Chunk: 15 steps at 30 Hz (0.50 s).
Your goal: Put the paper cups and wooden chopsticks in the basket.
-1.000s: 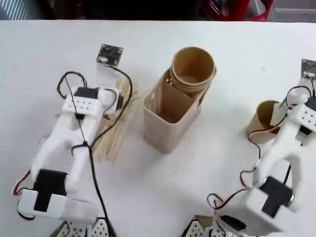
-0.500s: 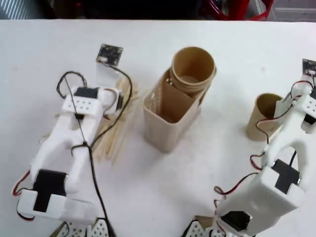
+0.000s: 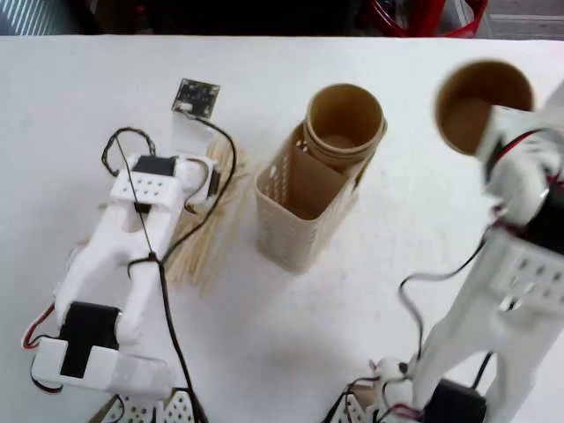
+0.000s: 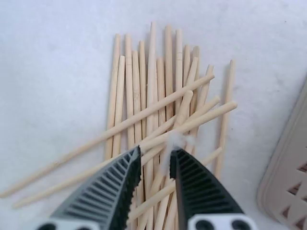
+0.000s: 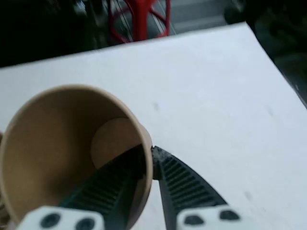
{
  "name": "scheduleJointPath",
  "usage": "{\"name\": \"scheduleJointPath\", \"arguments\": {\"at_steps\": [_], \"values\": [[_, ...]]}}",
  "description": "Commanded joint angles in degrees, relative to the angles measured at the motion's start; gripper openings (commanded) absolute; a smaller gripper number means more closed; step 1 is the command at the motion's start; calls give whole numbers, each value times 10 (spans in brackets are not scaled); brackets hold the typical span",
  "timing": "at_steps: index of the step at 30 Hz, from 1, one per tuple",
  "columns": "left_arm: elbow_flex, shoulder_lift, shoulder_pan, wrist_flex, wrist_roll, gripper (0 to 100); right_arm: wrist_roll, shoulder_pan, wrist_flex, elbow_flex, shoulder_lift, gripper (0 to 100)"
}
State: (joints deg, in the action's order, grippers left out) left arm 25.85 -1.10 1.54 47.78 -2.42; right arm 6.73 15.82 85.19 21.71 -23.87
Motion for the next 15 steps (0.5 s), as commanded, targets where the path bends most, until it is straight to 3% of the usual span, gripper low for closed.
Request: {"name": "scheduleJointPath", "arguments": {"at_steps": [1,7,15], "values": [[-4,-20,4,-11,3,117,-49,-138,-36,27,-41,17],[-3,-20,1,-11,3,117,-64,-244,-72,23,15,17],[-3,-20,5,-11,2,117,-64,-229,-51,23,112,18]]}}
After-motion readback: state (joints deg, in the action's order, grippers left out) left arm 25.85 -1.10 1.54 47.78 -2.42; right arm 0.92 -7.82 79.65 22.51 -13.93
